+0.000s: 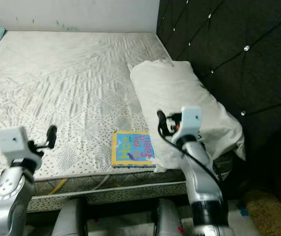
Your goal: Clean up the room
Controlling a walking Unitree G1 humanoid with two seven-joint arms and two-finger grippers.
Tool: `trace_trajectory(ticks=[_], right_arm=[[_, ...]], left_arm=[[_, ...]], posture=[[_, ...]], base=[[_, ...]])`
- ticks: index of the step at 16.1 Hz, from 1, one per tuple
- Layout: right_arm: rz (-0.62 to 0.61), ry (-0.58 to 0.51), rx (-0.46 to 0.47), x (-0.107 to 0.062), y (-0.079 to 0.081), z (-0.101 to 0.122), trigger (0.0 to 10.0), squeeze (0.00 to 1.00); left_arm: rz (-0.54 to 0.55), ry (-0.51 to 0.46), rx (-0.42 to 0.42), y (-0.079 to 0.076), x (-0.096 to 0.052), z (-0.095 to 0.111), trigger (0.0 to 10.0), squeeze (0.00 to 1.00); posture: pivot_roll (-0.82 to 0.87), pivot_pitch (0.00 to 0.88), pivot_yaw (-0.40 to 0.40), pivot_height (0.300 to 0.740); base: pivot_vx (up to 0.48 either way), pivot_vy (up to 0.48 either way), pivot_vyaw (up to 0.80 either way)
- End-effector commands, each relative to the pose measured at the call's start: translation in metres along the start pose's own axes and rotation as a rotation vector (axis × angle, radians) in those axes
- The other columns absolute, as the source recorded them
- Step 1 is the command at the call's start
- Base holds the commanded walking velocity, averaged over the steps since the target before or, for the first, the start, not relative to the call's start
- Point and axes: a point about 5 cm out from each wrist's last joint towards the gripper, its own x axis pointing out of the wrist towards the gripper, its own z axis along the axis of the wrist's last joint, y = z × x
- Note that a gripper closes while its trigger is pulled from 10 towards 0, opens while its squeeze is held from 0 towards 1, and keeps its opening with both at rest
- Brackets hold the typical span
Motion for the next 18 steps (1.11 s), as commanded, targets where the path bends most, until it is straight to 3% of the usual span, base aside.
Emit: trace_trajectory(ticks=[1,7,14,18], right_arm=[[-0.013,-0.022,0.016,0.003,-0.005,0.004,10.0,0.0],[-0.023,-0.068,0.029,0.017,-0.007,0.013,10.0,0.0],[-0.054,-0.079,0.046,0.013,-0.009,0.006,10.0,0.0],[-0.057,-0.055,0.057,0.006,-0.006,-0.004,10.0,0.0]], left_arm=[[0.008,0.0,0.002,0.0,0.003,-0.001,10.0,0.0],[0.01,-0.039,-0.018,-0.004,0.015,0.002,10.0,0.0],[-0.015,-0.044,-0.021,-0.009,0.023,0.002,10.0,0.0],[-0.016,-0.018,-0.025,-0.01,0.016,-0.004,10.0,0.0]], posture=[[0.0,0.0,-0.046,0.58],[0.0,0.0,-0.026,0.597],[-0.02,0.0,0.007,0.673],[-0.01,0.0,0.006,0.714]], base=[[0.0,0.0,-0.51],[0.0,0.0,-0.48],[0.0,0.0,0.0],[0.0,0.0,0.0]])
